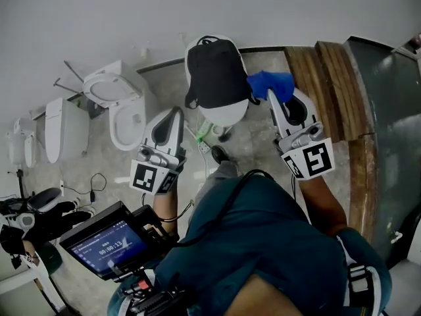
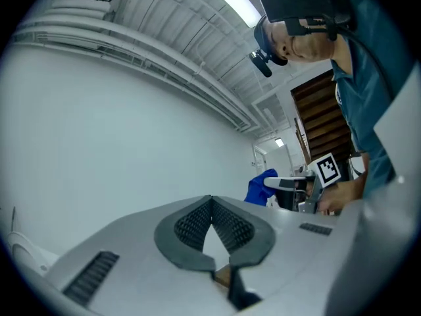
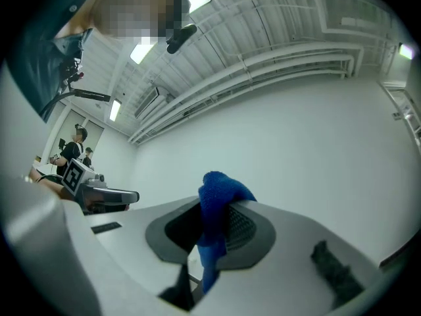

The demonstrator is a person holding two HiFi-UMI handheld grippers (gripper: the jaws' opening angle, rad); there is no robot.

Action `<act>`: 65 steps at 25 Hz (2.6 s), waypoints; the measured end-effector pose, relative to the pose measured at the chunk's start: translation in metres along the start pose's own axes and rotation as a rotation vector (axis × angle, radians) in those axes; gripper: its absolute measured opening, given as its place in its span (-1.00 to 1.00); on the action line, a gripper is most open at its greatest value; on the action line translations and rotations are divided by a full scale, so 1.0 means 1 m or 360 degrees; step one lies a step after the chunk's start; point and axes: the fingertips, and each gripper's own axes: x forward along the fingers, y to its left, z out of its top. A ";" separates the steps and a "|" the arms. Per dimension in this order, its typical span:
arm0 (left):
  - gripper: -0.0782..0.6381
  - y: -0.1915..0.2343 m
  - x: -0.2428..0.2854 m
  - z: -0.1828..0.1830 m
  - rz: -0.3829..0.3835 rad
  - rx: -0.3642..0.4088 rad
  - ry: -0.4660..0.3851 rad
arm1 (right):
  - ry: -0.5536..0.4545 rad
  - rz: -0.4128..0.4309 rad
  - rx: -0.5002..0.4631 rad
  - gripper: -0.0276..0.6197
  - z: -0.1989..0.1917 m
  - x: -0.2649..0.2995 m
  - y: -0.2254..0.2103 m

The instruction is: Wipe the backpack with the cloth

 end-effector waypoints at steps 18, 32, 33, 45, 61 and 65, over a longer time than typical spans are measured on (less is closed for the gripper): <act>-0.77 -0.200 -0.201 0.063 0.0117 0.0120 -0.0040 | -0.0007 0.0141 -0.0001 -0.76 0.075 -0.223 0.133; -0.77 -0.213 -0.308 0.076 -0.0046 0.0003 -0.0055 | -0.0002 0.0048 0.0044 -0.76 0.098 -0.274 0.245; -0.77 -0.214 -0.312 0.076 -0.0056 -0.0001 -0.0060 | -0.0003 0.0045 0.0039 -0.76 0.099 -0.279 0.250; -0.77 -0.265 -0.329 0.084 -0.0101 0.0020 -0.0074 | 0.0030 0.0031 -0.0024 -0.76 0.105 -0.331 0.256; -0.77 -0.298 -0.328 0.097 -0.0100 0.0038 -0.0075 | 0.0060 0.0024 -0.0056 -0.76 0.114 -0.355 0.247; -0.77 -0.297 -0.324 0.098 -0.0089 0.0034 -0.0069 | 0.0063 0.0031 -0.0050 -0.76 0.115 -0.352 0.243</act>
